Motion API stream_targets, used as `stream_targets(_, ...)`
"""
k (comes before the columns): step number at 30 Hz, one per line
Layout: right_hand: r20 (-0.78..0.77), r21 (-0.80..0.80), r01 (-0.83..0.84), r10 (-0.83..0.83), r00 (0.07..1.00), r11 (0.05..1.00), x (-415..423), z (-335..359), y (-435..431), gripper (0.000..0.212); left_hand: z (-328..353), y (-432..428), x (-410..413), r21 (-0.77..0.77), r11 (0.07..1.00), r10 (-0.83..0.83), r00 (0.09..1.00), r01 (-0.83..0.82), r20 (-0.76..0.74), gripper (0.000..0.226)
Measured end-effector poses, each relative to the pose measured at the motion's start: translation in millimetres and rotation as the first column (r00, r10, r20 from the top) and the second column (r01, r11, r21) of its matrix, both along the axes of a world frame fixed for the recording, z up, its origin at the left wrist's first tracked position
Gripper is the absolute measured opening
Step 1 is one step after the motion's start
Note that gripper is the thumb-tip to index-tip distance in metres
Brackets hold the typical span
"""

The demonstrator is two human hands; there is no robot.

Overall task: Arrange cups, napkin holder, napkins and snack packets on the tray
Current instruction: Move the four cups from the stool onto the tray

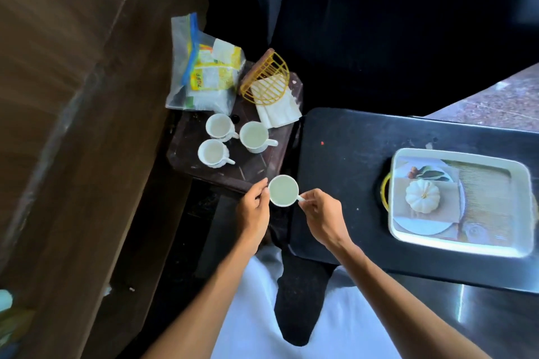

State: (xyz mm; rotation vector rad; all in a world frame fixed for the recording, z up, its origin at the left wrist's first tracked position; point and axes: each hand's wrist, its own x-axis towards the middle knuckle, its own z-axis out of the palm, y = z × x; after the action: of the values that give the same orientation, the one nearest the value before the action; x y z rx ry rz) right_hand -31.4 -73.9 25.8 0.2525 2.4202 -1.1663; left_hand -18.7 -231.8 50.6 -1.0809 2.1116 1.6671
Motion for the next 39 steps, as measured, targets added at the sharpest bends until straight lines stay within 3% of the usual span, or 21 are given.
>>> stream_targets(7,-0.035,0.039,0.048,-0.046,0.998,0.998,31.6,14.0,127.0,0.006,6.0,119.9,13.6,0.143,0.988,-0.071,0.997,0.066,0.032,0.034)
stream_targets(11,-0.125,0.061,0.162,-0.154,0.980,0.985,40.0,10.4,204.7,0.005,0.5,203.5,16.5,0.143,0.983,-0.124,0.991,0.117,0.047,0.038)
stream_targets(18,-0.147,0.048,0.227,-0.218,0.965,0.973,34.8,-24.5,298.4,0.011,-30.2,297.6,10.1,0.129,0.974,-0.198,0.975,0.184,0.105,0.027)
stream_targets(24,-0.128,0.009,0.216,-0.213,0.969,0.976,26.7,-56.5,328.2,0.011,-61.7,321.0,9.9,0.059,0.965,-0.260,0.958,0.254,0.125,0.022)
stream_targets(39,-0.115,-0.024,0.183,-0.185,0.976,0.983,36.1,-85.8,326.6,0.010,-87.5,317.1,18.5,-0.007,0.971,-0.238,0.965,0.241,0.108,0.019)
